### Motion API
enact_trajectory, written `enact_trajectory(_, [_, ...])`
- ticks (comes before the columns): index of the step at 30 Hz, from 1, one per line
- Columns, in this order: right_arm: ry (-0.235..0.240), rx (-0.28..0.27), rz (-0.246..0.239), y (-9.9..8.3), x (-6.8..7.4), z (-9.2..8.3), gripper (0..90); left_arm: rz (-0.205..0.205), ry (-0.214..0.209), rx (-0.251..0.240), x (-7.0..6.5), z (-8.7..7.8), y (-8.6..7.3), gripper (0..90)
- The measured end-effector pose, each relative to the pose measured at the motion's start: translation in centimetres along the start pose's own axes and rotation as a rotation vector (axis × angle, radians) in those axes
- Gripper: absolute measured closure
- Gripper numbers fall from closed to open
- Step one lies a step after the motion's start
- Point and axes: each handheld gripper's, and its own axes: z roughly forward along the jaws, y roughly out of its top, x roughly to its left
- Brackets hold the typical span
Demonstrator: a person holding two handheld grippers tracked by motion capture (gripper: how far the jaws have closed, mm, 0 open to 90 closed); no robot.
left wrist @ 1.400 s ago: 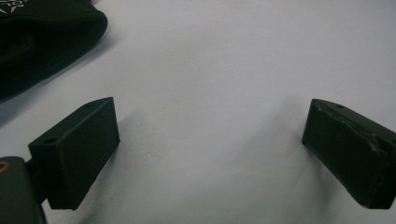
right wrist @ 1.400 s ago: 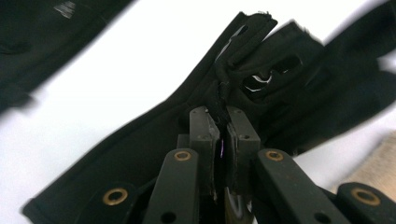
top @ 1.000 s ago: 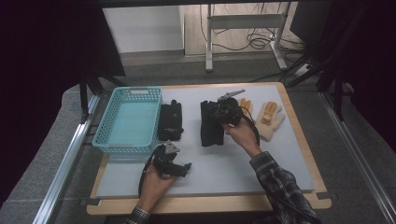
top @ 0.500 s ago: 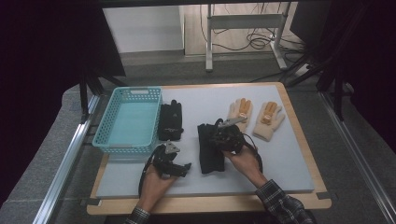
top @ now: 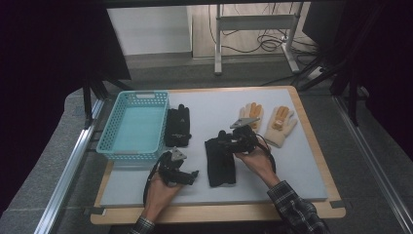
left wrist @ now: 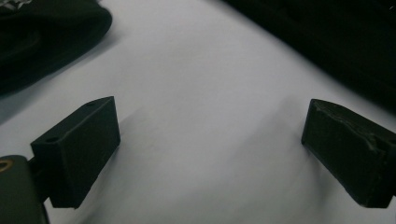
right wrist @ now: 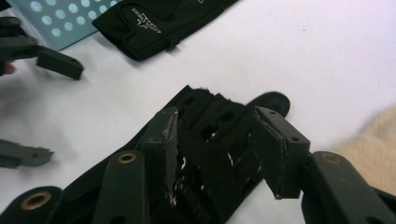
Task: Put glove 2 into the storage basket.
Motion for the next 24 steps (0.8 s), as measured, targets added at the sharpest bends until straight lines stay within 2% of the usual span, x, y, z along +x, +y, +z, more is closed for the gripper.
enact_trajectory(4, [0.048, 0.012, -0.01, 1.3, 0.1, 1.5, 60.4, -0.024, 0.016, -0.017, 0.6, -1.0, -0.6, 4.8])
enact_trajectory(6, [0.075, 0.023, -0.025, 2.5, 0.6, 2.9, 64.4, -0.03, 0.032, -0.016, 0.9, -1.4, -1.1, 4.7])
enact_trajectory(7, [0.075, 0.023, -0.025, 2.5, 0.6, 2.9, 64.4, -0.03, 0.032, -0.016, 0.9, -1.4, -1.1, 4.7])
enact_trajectory(9, [0.083, 0.044, -0.055, 3.8, 1.1, 4.5, 64.9, -0.029, 0.049, -0.007, 1.2, -1.5, -1.7, 4.3])
enact_trajectory(10, [0.083, 0.044, -0.055, 3.8, 1.1, 4.5, 64.9, -0.029, 0.049, -0.007, 1.2, -1.5, -1.7, 4.4])
enact_trajectory(12, [0.096, 0.057, -0.078, 4.9, 1.6, 6.2, 64.9, -0.031, 0.04, -0.017, 1.3, -1.6, -1.9, 4.9])
enact_trajectory(14, [0.1, 0.067, -0.094, 5.5, 1.8, 7.4, 64.9, -0.028, 0.031, 0.0, 1.4, -1.5, -1.9, 4.3])
enact_trajectory(15, [0.1, 0.067, -0.094, 5.5, 1.8, 7.4, 64.9, -0.028, 0.031, 0.0, 1.4, -1.5, -1.9, 4.2])
enact_trajectory(16, [0.107, 0.089, -0.097, 6.0, 2.0, 8.5, 65.8, -0.032, 0.028, -0.001, 1.4, -1.5, -1.9, 4.2])
enact_trajectory(18, [0.111, 0.104, -0.097, 6.2, 2.1, 9.2, 66.0, -0.031, 0.028, 0.0, 1.4, -1.5, -1.9, 4.2])
enact_trajectory(19, [0.119, 0.126, -0.107, 6.6, 2.2, 10.6, 66.0, -0.032, 0.027, 0.0, 1.4, -1.5, -1.9, 4.1])
enact_trajectory(21, [0.119, 0.131, -0.111, 6.7, 2.2, 11.1, 65.9, -0.033, 0.027, -0.001, 1.4, -1.5, -1.9, 4.1])
enact_trajectory(22, [0.121, 0.146, -0.115, 6.9, 2.2, 12.2, 64.6, -0.034, 0.027, -0.001, 1.4, -1.5, -1.9, 4.2])
enact_trajectory(23, [0.121, 0.146, -0.115, 6.9, 2.2, 12.2, 64.6, -0.034, 0.027, -0.001, 1.4, -1.5, -1.9, 4.2])
enact_trajectory(24, [0.114, 0.159, -0.13, 7.1, 2.2, 13.2, 64.4, -0.034, 0.027, -0.001, 1.4, -1.5, -1.9, 4.2])
